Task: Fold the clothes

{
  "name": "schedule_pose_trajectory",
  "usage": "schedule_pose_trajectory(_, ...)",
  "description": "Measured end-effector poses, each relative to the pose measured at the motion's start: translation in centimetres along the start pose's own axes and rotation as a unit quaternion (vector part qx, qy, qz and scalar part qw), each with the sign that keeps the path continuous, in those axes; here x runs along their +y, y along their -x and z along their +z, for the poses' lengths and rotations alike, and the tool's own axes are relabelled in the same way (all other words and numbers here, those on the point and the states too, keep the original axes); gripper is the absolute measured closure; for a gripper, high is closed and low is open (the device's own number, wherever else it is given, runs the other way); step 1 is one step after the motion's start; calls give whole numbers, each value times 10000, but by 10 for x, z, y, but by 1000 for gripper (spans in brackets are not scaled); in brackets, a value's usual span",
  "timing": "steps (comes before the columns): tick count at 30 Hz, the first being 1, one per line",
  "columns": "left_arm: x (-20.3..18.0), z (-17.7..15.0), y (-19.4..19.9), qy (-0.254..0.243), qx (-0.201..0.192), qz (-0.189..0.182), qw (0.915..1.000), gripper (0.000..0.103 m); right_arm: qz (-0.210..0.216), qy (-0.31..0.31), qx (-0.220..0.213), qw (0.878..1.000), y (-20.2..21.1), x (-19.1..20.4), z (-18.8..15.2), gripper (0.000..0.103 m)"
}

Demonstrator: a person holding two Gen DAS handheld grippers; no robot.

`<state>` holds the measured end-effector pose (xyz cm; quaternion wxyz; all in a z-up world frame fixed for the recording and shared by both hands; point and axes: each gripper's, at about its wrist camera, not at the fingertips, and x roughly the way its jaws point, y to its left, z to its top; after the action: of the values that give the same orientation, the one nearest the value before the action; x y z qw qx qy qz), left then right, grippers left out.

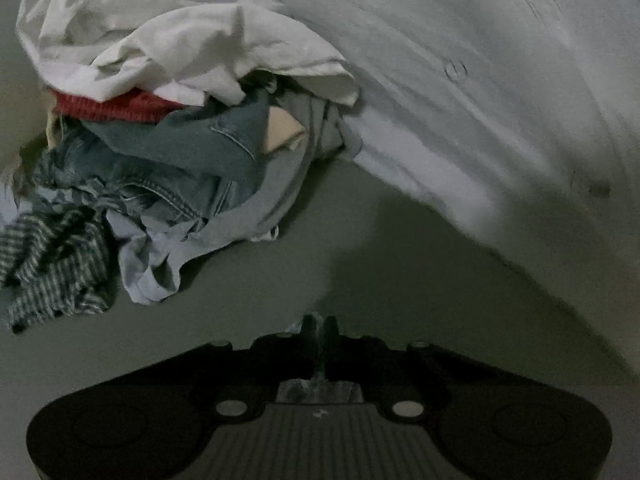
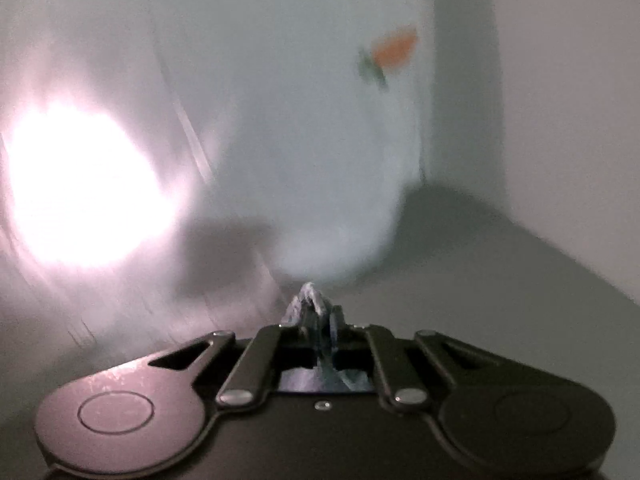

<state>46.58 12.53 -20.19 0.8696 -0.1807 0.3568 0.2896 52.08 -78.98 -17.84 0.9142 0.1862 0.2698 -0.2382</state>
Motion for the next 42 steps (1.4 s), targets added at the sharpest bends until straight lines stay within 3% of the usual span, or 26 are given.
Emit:
schedule_pose_trajectory(5, 17, 10, -1, -110, -266, 278, 9992, 103, 390, 36, -734, 9965, 25, 45, 48, 98)
schedule_pose_trajectory(9, 53, 29, -10, 395, -483, 573, 9964, 103, -11, 188, -449, 9988, -5, 69, 55, 96)
schedule_pose_trajectory(11, 65, 35, -16, 610, -418, 623, 9953, 103, -370, 574, -174, 9975, -29, 83, 47, 81)
schedule_pose_trajectory(12, 69, 34, -16, 678, -370, 546, 9955, 103, -555, 807, -61, 9952, -39, 90, 41, 57)
schedule_pose_trajectory(13, 70, 32, -14, 686, -338, 446, 9961, 102, -602, 882, -9, 9943, -41, 92, 36, 41)
schedule_pose_trajectory(16, 67, 13, -3, 389, -228, 286, 9986, 99, -487, 810, 158, 9954, -35, 88, 20, 38)
schedule_pose_trajectory(20, 69, -29, 20, 88, 158, 45, 9998, 87, -509, 540, 365, 9966, 9, 51, -11, 36)
schedule_pose_trajectory(29, 90, -126, 95, -434, 791, -378, 9952, 64, -900, 314, 874, 9916, 147, -96, -105, 33)
schedule_pose_trajectory(36, 87, -158, 136, -920, 521, -516, 9931, 50, -852, 162, 922, 9920, 233, -161, -172, 28)
schedule_pose_trajectory(39, 87, -162, 151, -901, 467, -724, 9922, 49, -762, 194, 1126, 9905, 241, -174, -200, 28)
schedule_pose_trajectory(42, 91, -166, 171, -853, 358, -785, 9926, 49, -991, 456, 1251, 9861, 247, -178, -218, 28)
